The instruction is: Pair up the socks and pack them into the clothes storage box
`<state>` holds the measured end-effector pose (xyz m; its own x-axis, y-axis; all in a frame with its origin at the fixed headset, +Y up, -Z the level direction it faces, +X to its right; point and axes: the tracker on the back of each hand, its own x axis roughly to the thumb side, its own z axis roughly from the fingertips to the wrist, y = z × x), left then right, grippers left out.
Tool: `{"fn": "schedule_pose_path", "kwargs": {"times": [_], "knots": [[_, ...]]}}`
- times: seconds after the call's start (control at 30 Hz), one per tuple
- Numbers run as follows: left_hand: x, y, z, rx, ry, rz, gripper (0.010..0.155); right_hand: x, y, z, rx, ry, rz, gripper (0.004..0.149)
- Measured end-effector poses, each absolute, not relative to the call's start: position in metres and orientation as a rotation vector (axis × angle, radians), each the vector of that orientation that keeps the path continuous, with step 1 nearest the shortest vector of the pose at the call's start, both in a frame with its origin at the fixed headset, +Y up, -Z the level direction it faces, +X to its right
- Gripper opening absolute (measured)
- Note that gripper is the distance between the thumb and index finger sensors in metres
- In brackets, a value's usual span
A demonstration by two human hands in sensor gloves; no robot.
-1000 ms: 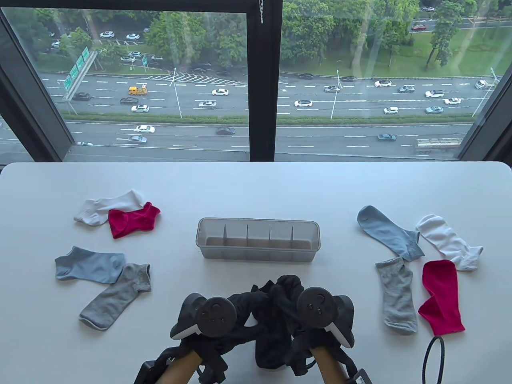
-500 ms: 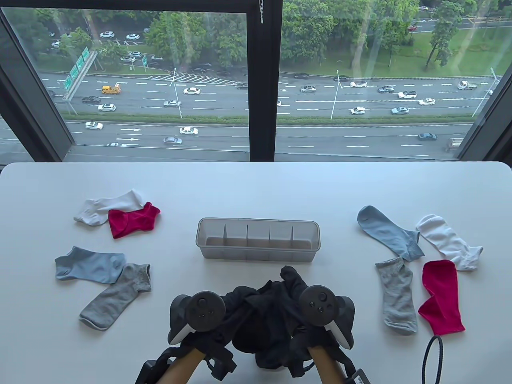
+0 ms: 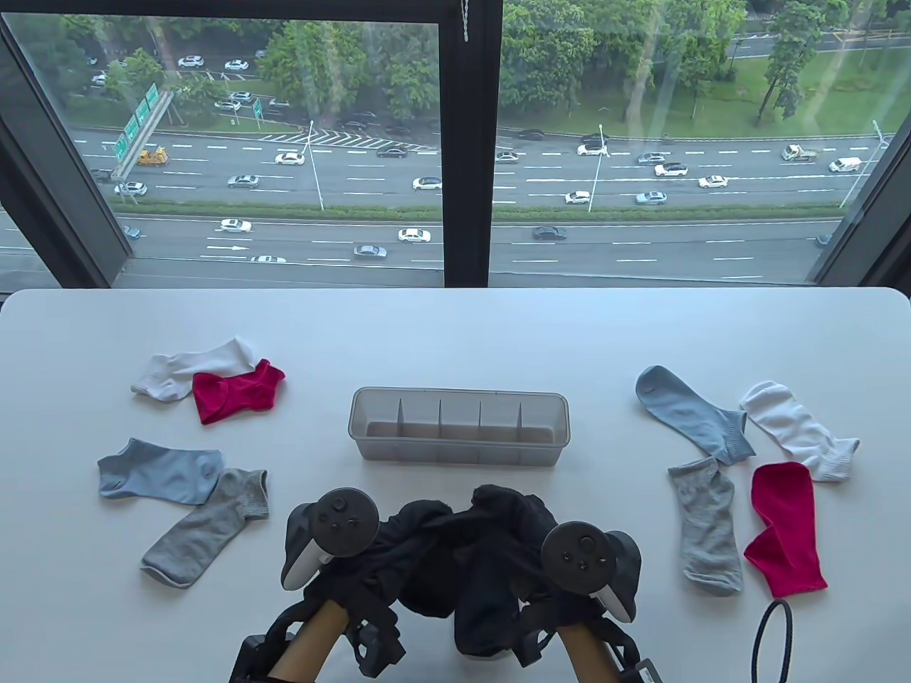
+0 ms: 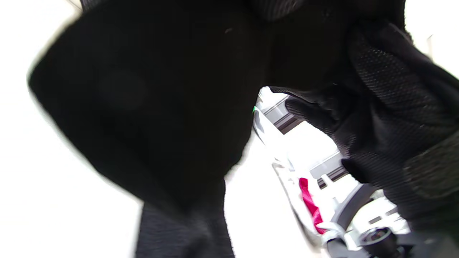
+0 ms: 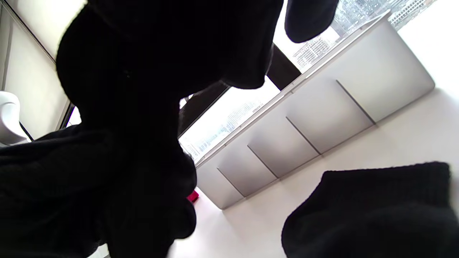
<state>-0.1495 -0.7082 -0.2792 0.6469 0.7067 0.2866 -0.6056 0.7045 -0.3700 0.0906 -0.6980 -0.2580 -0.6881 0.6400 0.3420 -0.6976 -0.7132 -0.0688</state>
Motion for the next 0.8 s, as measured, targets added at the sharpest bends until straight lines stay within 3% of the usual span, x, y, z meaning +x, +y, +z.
{"fn": "schedule_pose_path", "kwargs": {"times": [0.07,0.13,0.2,0.27,0.3,0.43,0.53,0.63,0.8], "knots": [[-0.147,-0.702,-0.274,-0.174,-0.471,0.667,0.082,0.089,-0.694,-0.258,0.449,-0.245,2.418,0.042],[-0.143,-0.694,-0.268,-0.11,-0.485,0.601,0.086,0.085,-0.691,-0.257,0.482,-0.242,2.444,0.041],[-0.138,-0.689,-0.265,-0.048,-0.484,0.603,0.071,0.079,-0.689,-0.257,0.508,-0.187,2.431,0.043],[-0.136,-0.685,-0.263,0.037,-0.449,0.673,0.042,0.078,-0.685,-0.255,0.51,-0.175,2.404,0.045],[-0.136,-0.683,-0.263,0.064,-0.451,0.699,0.04,0.08,-0.681,-0.253,0.519,-0.179,2.396,0.045],[-0.136,-0.66,-0.258,-0.063,-0.555,0.863,0.04,0.095,-0.65,-0.244,0.553,-0.28,2.305,0.041],[-0.128,-0.66,-0.269,-0.302,-0.501,1.066,0.041,0.103,-0.64,-0.247,0.401,-0.149,2.226,0.043],[-0.116,-0.69,-0.29,-0.473,-0.327,0.909,0.043,0.1,-0.674,-0.27,0.185,0.103,2.421,0.045],[-0.097,-0.747,-0.317,-0.558,-0.126,0.617,0.042,0.086,-0.722,-0.302,-0.011,0.352,2.715,0.055]]}}
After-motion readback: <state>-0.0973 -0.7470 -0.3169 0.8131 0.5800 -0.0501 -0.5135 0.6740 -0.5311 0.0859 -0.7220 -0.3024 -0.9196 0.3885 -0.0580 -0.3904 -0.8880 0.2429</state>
